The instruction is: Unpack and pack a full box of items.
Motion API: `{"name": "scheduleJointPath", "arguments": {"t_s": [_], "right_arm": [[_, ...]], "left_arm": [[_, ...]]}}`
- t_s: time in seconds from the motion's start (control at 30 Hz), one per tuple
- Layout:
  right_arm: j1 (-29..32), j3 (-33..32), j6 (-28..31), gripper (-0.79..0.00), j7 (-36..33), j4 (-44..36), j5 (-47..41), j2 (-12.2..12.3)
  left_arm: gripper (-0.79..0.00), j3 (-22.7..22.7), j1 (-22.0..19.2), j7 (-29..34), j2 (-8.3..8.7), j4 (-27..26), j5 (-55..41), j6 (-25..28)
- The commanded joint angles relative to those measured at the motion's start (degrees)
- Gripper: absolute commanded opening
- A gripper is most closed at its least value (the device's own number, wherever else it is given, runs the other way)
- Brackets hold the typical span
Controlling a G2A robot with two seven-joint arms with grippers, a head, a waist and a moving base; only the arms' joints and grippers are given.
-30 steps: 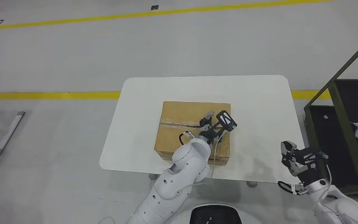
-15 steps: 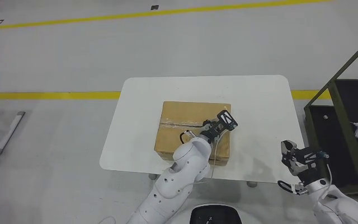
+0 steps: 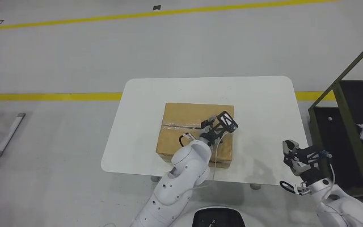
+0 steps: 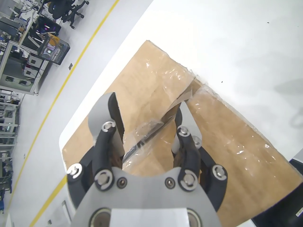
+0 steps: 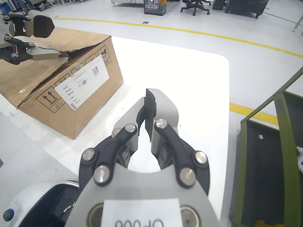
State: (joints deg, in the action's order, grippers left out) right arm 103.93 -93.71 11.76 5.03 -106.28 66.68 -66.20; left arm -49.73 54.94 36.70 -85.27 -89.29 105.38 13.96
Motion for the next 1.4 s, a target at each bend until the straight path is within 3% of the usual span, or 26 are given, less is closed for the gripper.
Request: {"name": "scheduleJointPath", "arguments": {"t_s": [0.0, 0.07, 0.13, 0.2, 0.3, 0.37, 0.4, 1.0, 1.37], "right_arm": [[-0.11, 0.12, 0.02, -0.785, -0.07, 0.10, 0.00, -0.04], [-0.22, 0.13, 0.10, -0.785, -0.08, 0.19, -0.05, -0.08], [-0.25, 0.16, 0.04, -0.785, -0.09, 0.22, -0.05, -0.12], [-0.25, 0.20, 0.05, -0.785, -0.05, 0.20, -0.08, -0.16], [-0.23, 0.21, -0.06, -0.785, -0.02, 0.19, -0.12, -0.22], [-0.20, 0.23, -0.05, -0.785, 0.02, 0.15, -0.20, -0.27], [-0.18, 0.21, -0.04, -0.785, 0.03, 0.15, -0.19, -0.28], [0.09, -0.06, 0.16, -0.785, -0.05, -0.45, 0.14, -0.55], [-0.11, -1.08, 1.25, -0.785, -0.63, -2.16, -1.56, -0.63]], "left_arm": [[-0.237, -0.18, 0.15, 0.18, 0.01, -0.15, 0.43, 0.23], [-0.296, -0.31, 0.40, 0.15, 0.00, -0.40, 0.76, 0.39], [-0.416, -0.39, 0.69, 0.17, 0.00, -0.70, 1.05, 0.70], [-0.465, -0.45, 0.98, 0.18, 0.00, -0.95, 1.32, 0.95], [-0.680, -0.50, 1.24, 0.02, -0.03, -1.11, 1.82, 1.25], [-0.727, -0.34, 1.34, -0.14, -0.06, -1.27, 2.33, 1.58], [-0.785, -0.31, 1.42, -0.25, -0.09, -1.31, 2.41, 1.67], [-0.785, -1.44, 2.15, -3.59, -0.23, -3.19, 5.90, 1.00], [-0.785, -5.98, 4.12, -5.55, 0.29, -7.94, 7.11, -1.01]]}}
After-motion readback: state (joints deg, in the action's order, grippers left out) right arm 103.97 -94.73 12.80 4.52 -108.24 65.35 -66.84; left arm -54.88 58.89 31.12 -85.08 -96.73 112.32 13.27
